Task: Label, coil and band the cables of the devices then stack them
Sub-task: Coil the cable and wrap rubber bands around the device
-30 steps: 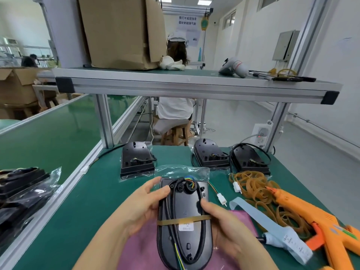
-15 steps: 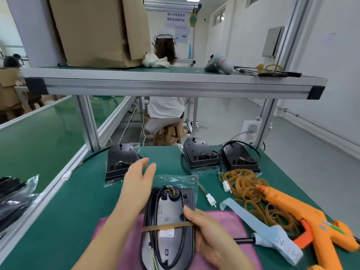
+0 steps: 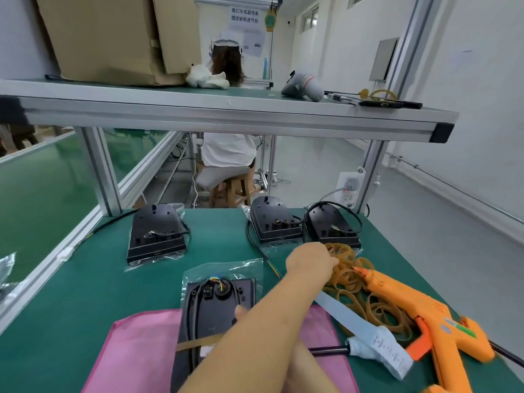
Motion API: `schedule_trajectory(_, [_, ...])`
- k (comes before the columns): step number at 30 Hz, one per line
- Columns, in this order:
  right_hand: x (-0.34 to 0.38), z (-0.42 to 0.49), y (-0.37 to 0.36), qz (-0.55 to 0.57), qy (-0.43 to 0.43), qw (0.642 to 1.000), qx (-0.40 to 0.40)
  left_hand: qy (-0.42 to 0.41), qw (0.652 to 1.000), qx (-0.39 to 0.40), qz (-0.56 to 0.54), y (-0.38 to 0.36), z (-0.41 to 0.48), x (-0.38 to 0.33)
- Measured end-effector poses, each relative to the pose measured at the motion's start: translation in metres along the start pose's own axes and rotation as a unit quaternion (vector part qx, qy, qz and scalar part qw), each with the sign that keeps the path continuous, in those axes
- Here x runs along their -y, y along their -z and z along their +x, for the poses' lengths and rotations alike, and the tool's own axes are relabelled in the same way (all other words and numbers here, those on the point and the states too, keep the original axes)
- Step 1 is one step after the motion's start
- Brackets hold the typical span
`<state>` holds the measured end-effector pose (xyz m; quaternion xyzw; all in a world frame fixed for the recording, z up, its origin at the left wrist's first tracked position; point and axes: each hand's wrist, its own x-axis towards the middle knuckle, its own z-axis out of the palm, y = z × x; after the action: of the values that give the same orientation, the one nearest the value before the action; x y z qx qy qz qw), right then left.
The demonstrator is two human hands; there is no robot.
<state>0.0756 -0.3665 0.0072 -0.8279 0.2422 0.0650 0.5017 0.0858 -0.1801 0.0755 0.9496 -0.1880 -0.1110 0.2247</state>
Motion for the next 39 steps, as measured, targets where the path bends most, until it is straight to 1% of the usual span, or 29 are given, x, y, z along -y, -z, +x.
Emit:
schedule_trajectory(1, [-0.006,0.006,0.003,-0.026,0.001,1.000,-0.006,0.017,1.000,-0.002,-0.020,-0.005,0.006,-0.002])
schedule_trajectory(3, [-0.012,0.014,-0.001,-0.152,0.019,0.988,0.022,0.038,0.998,-0.003,-0.046,-0.013,0.015,-0.002])
schedule_trajectory(5, [-0.018,0.019,-0.003,-0.193,0.055,0.979,0.039,0.049,0.998,0.005,-0.049,-0.017,0.021,-0.001])
schedule_trajectory(8, [-0.011,0.013,-0.003,-0.167,0.040,0.985,0.017,0.049,0.997,0.015,-0.056,-0.017,0.025,0.002])
schedule_trajectory(9, [-0.009,0.010,-0.004,-0.166,0.026,0.986,0.014,0.048,0.996,0.021,-0.069,-0.016,0.026,0.003])
schedule_trajectory(10, [-0.010,0.010,-0.003,-0.162,0.031,0.986,0.013,0.048,0.994,0.029,-0.089,-0.015,0.026,0.003])
schedule_trajectory(12, [-0.006,0.005,-0.004,-0.155,0.031,0.986,0.045,0.051,0.986,0.046,-0.151,-0.011,0.027,0.003])
schedule_trajectory(13, [-0.005,0.000,-0.003,-0.155,0.043,0.986,0.048,0.053,0.980,0.052,-0.186,-0.008,0.028,0.003])
schedule_trajectory(14, [-0.005,0.000,-0.004,-0.128,0.045,0.990,0.041,0.056,0.972,0.058,-0.220,-0.005,0.027,0.003])
schedule_trajectory(15, [-0.003,-0.003,-0.004,-0.116,0.062,0.991,0.020,0.057,0.965,0.062,-0.250,-0.001,0.026,0.004])
schedule_trajectory(16, [-0.009,0.006,-0.004,-0.076,0.072,0.994,0.012,0.056,0.956,0.064,-0.281,0.002,0.024,0.006])
schedule_trajectory(17, [-0.011,0.008,-0.007,-0.082,0.083,0.993,0.006,0.053,0.946,0.065,-0.314,0.004,0.022,0.008])
schedule_trajectory(18, [-0.012,0.013,-0.009,-0.052,0.076,0.996,0.018,0.048,0.935,0.065,-0.345,0.006,0.019,0.010])
schedule_trajectory(19, [-0.009,0.006,-0.007,-0.060,0.060,0.996,0.031,0.040,0.925,0.062,-0.372,0.008,0.016,0.013])
schedule_trajectory(20, [-0.009,0.013,-0.007,-0.041,0.044,0.998,0.037,0.028,0.917,0.051,-0.395,0.009,0.012,0.015])
schedule_trajectory(21, [-0.006,0.010,-0.006,-0.042,0.054,0.997,0.030,0.010,0.911,0.036,-0.410,0.010,0.009,0.016])
schedule_trajectory(22, [-0.010,0.016,-0.004,-0.002,0.038,0.999,0.036,-0.010,0.913,0.019,-0.408,0.011,0.007,0.016])
schedule_trajectory(24, [-0.009,0.015,-0.007,-0.021,0.046,0.996,0.071,-0.051,0.931,-0.002,-0.363,0.013,0.004,0.017])
schedule_trajectory(25, [-0.007,0.010,-0.007,-0.031,0.055,0.996,0.062,-0.069,0.940,-0.005,-0.334,0.013,0.003,0.017])
schedule_trajectory(27, [-0.008,0.007,-0.007,-0.012,0.068,0.997,0.046,-0.106,0.953,-0.009,-0.285,0.013,0.001,0.017])
schedule_trajectory(29, [-0.007,0.004,-0.008,0.033,0.076,0.995,0.061,-0.139,0.959,-0.022,-0.248,0.012,-0.001,0.016])
schedule_trajectory(30, [-0.006,0.003,-0.006,0.030,0.066,0.996,0.052,-0.159,0.961,-0.035,-0.225,0.011,-0.002,0.015])
schedule_trajectory(32, [-0.007,0.007,-0.004,-0.025,0.076,0.996,0.030,-0.202,0.961,-0.070,-0.172,0.009,-0.002,0.012])
schedule_trajectory(33, [-0.005,0.007,-0.006,-0.049,0.084,0.995,0.031,-0.222,0.960,-0.082,-0.148,0.009,-0.002,0.010])
schedule_trajectory(34, [-0.004,0.002,-0.006,-0.054,0.078,0.995,0.042,-0.236,0.957,-0.092,-0.139,0.009,-0.003,0.008])
schedule_trajectory(37, [-0.011,0.009,-0.004,-0.052,0.071,0.996,0.018,-0.246,0.951,-0.101,-0.158,0.008,-0.004,0.002])
schedule_trajectory(39, [-0.014,0.008,-0.003,-0.087,0.065,0.994,0.019,-0.242,0.951,-0.095,-0.165,0.007,-0.005,0.001])
